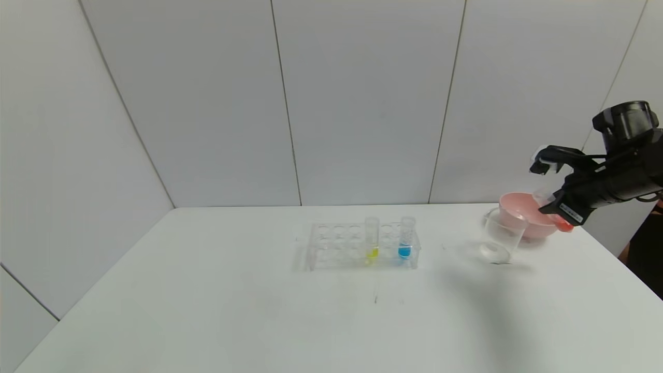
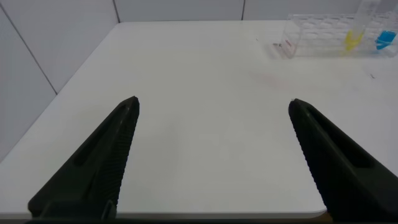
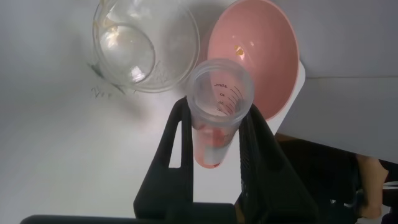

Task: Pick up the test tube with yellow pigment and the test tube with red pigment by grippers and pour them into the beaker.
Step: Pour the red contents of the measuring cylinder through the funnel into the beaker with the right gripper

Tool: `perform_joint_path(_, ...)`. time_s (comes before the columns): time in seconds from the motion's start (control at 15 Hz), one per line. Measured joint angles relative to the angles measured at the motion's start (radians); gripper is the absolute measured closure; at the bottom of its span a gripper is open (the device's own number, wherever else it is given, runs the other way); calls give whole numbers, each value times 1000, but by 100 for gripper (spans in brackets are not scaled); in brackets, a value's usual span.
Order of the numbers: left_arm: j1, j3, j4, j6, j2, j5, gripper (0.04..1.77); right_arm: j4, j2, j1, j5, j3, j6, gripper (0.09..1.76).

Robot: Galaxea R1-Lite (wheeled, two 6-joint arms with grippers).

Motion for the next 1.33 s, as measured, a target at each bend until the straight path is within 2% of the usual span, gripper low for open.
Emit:
perform_joint_path(0.27, 0, 0, 0, 0, 0, 0, 9, 249, 5, 11, -30, -144, -39, 136)
perform_joint_path(0.67, 0, 0, 0, 0, 0, 0, 9, 397, 42, 33, -143, -281, -76, 136)
perform_joint_path(1.0, 0, 0, 0, 0, 0, 0, 9, 509, 83, 94, -257, -378, -86, 136)
perform_joint_path(1.33, 0, 0, 0, 0, 0, 0, 9, 499, 123, 157, -387, -409, -84, 136)
